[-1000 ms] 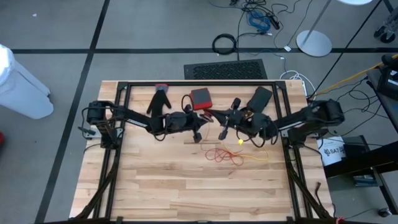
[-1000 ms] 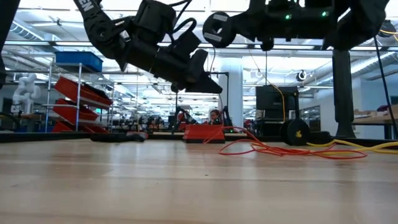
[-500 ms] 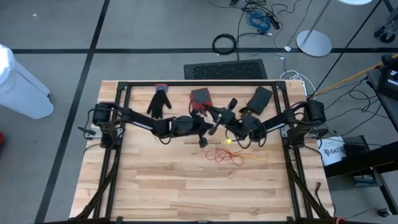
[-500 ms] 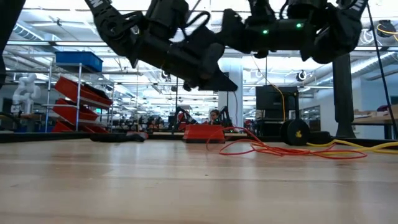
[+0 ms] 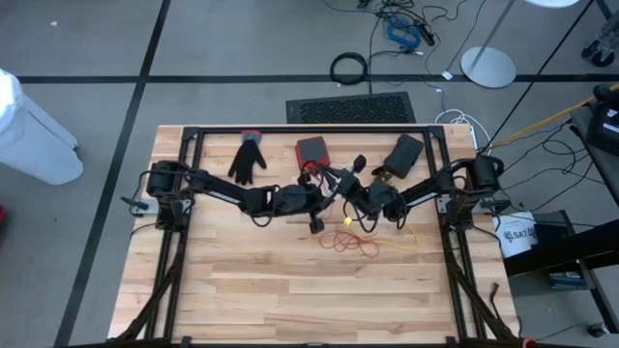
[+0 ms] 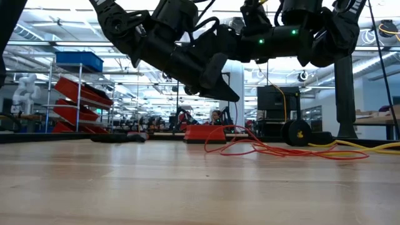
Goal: Coil cords
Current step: Coil the red wire onto the spool
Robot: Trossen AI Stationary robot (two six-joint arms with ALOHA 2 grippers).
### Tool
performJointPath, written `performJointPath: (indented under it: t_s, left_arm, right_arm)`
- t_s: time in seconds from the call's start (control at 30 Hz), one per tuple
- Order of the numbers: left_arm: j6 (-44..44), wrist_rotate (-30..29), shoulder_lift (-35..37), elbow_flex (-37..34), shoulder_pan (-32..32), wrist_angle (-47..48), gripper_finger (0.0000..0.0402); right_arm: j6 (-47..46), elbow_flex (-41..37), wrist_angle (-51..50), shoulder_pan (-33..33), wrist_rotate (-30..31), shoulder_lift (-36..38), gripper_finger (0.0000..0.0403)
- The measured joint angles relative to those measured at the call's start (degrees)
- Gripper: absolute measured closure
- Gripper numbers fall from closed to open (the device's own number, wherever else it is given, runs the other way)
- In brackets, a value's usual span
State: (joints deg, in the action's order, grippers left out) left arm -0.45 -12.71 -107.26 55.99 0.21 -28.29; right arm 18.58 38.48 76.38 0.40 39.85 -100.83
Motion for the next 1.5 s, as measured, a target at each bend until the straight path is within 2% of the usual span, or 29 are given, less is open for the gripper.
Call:
performJointPath:
  t_s: [0.2,0.33,0.67,1.07,1.43,1.5]
  left_arm:
    - [1.75,0.65,2.31,0.17,-0.27,5.61,0.0401]
    - [3.99,0.98,4.32,0.11,-0.71,9.66,0.0401]
    - [7.34,0.47,9.17,0.17,-0.57,15.30,0.0401]
    - [7.45,-1.77,11.04,0.13,-0.57,19.20,0.0401]
    - [8.87,-5.82,17.67,0.15,-0.18,26.97,0.0401]
    - [8.87,-5.89,18.24,0.13,0.37,28.74,0.0401]
  right_arm:
    - [-0.47,-0.08,-5.45,-0.07,0.23,0.71,0.0403]
    - [-2.01,-0.07,-10.91,-0.37,-2.95,2.50,0.0403]
    - [-4.19,-0.06,-17.63,-0.92,-6.17,3.10,0.0403]
    - [-3.34,-0.07,-22.50,-1.36,-7.19,3.10,0.0403]
    - [0.04,-0.04,-25.66,-1.33,-7.32,3.10,0.0403]
    - [0.50,-0.04,-25.80,-1.33,-9.49,3.27,0.0403]
